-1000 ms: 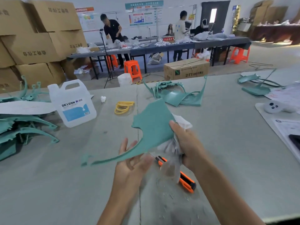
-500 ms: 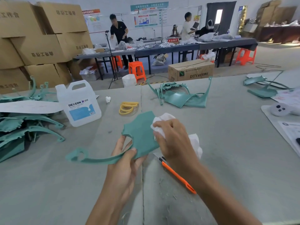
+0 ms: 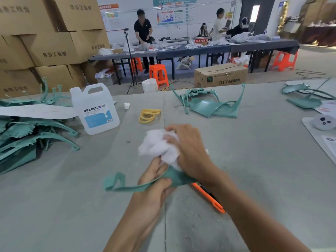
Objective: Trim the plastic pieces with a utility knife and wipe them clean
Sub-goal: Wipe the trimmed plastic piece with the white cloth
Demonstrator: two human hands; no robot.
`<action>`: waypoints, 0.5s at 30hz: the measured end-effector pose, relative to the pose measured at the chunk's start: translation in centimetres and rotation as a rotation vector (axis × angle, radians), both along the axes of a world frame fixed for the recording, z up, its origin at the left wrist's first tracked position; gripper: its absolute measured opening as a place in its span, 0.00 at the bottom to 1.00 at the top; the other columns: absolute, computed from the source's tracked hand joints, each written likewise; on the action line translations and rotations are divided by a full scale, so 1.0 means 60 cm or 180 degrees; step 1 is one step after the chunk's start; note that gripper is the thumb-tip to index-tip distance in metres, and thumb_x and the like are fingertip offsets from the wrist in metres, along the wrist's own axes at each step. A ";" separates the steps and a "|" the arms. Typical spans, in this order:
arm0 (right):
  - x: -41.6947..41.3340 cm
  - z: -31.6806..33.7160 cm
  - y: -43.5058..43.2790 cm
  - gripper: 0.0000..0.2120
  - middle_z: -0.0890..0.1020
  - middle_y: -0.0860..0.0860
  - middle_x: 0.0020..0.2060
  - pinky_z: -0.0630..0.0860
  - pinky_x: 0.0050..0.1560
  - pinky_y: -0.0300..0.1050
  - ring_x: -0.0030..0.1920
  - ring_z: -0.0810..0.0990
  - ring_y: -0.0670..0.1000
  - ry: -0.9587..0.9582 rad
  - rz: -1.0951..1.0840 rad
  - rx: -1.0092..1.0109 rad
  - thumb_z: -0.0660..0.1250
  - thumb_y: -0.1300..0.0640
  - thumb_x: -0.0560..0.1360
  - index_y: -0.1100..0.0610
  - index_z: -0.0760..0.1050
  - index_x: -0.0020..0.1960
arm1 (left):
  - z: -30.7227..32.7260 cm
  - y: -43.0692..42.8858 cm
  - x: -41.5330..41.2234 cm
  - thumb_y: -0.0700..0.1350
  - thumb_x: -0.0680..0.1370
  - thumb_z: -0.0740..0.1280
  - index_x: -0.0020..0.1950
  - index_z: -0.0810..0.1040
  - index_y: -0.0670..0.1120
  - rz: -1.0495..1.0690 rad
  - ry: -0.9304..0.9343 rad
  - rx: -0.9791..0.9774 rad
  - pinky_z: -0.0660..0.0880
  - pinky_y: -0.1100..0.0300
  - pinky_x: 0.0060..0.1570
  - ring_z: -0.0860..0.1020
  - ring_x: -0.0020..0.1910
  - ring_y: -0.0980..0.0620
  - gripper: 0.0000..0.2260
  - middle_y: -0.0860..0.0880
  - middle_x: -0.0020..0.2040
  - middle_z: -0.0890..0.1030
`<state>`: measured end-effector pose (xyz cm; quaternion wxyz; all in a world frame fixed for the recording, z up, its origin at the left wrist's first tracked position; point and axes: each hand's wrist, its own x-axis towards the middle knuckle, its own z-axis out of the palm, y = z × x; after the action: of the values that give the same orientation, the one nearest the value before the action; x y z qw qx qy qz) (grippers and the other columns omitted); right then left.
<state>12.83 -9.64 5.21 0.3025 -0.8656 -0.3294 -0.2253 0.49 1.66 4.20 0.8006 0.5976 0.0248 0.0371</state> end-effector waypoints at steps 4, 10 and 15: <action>0.070 0.002 -0.061 0.12 0.77 0.59 0.54 0.69 0.48 0.51 0.54 0.75 0.63 0.0874 -0.1178 0.0752 0.60 0.54 0.79 0.60 0.75 0.56 | 0.001 0.017 -0.012 0.33 0.71 0.60 0.76 0.66 0.52 -0.0074 -0.0083 -0.0162 0.74 0.52 0.66 0.78 0.66 0.48 0.34 0.50 0.68 0.79; -0.064 -0.007 0.024 0.15 0.77 0.51 0.51 0.66 0.53 0.42 0.54 0.72 0.51 0.0676 -0.0204 0.1161 0.51 0.45 0.81 0.47 0.75 0.55 | 0.005 -0.001 0.022 0.30 0.78 0.59 0.69 0.75 0.45 0.0312 0.0038 -0.0971 0.82 0.55 0.52 0.83 0.55 0.50 0.22 0.46 0.59 0.84; -0.104 -0.046 0.036 0.17 0.81 0.53 0.52 0.77 0.51 0.53 0.50 0.79 0.57 0.0443 -0.0331 0.0465 0.54 0.47 0.82 0.55 0.76 0.59 | 0.009 -0.007 0.026 0.47 0.79 0.64 0.63 0.83 0.46 0.0265 0.0051 -0.1595 0.81 0.58 0.52 0.83 0.57 0.53 0.16 0.46 0.63 0.82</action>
<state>6.56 -7.48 2.46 0.3748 -0.8707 -0.2451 -0.2034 2.05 1.25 4.71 0.9212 0.3793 0.0642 0.0580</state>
